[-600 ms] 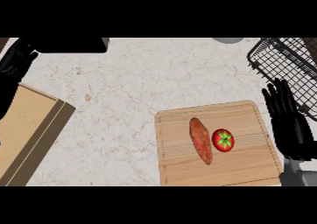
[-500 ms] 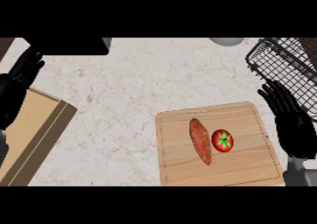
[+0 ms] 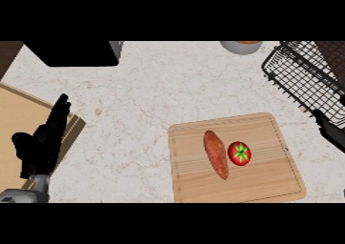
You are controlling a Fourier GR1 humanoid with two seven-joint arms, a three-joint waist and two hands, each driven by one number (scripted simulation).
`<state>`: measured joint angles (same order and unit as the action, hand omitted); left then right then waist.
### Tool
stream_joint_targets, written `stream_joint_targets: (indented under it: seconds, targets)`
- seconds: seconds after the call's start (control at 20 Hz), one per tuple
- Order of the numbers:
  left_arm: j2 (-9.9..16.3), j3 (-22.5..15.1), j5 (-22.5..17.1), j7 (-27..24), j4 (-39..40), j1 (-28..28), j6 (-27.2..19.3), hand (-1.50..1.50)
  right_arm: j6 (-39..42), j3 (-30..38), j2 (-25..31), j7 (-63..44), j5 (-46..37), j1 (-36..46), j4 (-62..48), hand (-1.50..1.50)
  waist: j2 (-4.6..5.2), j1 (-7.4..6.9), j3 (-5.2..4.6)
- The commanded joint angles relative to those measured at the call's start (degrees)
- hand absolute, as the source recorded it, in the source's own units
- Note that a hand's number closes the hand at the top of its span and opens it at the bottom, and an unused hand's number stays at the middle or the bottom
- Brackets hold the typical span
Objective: Pick the tomato from the cutting board and place it in the tiered basket
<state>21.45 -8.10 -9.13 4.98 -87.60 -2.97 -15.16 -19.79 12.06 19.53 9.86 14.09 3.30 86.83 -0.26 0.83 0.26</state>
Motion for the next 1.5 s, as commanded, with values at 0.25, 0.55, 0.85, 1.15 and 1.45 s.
stream_joint_targets:
  seconds: [0.25, 0.55, 0.85, 1.15, 1.45]
  targets:
    - [-5.63, -3.45, 2.19, -2.10, 3.99, 8.54, -2.88, 0.00, 0.03, -4.43, 0.18, -4.85, -3.28, -11.49, 14.10, -1.50, 0.01, 0.40, -0.43]
    - [-6.46, -3.74, 2.40, -3.97, 4.07, 9.25, -2.98, 0.00, 7.82, -12.75, 13.77, -21.42, -11.35, -15.99, 19.84, -1.50, 0.44, -0.26, -0.83]
    - [-6.71, -4.01, 2.96, -2.49, 4.31, 8.32, -3.35, 0.00, 10.99, -17.52, 24.73, -37.42, -22.81, -17.04, 28.84, -1.50, 0.52, -0.55, -0.83]
    - [-7.10, -5.20, 3.59, -4.06, 2.61, 10.79, -2.52, 0.00, 9.29, -25.90, 23.20, -62.82, -36.87, -12.81, 41.82, -1.50, 0.17, -1.55, -0.47]
    - [-9.57, -4.65, 5.35, -4.97, 9.05, 6.44, -3.18, 0.00, 13.81, -38.14, 13.45, -72.93, -49.02, 1.77, 32.47, -1.50, 0.43, -1.72, -0.34]
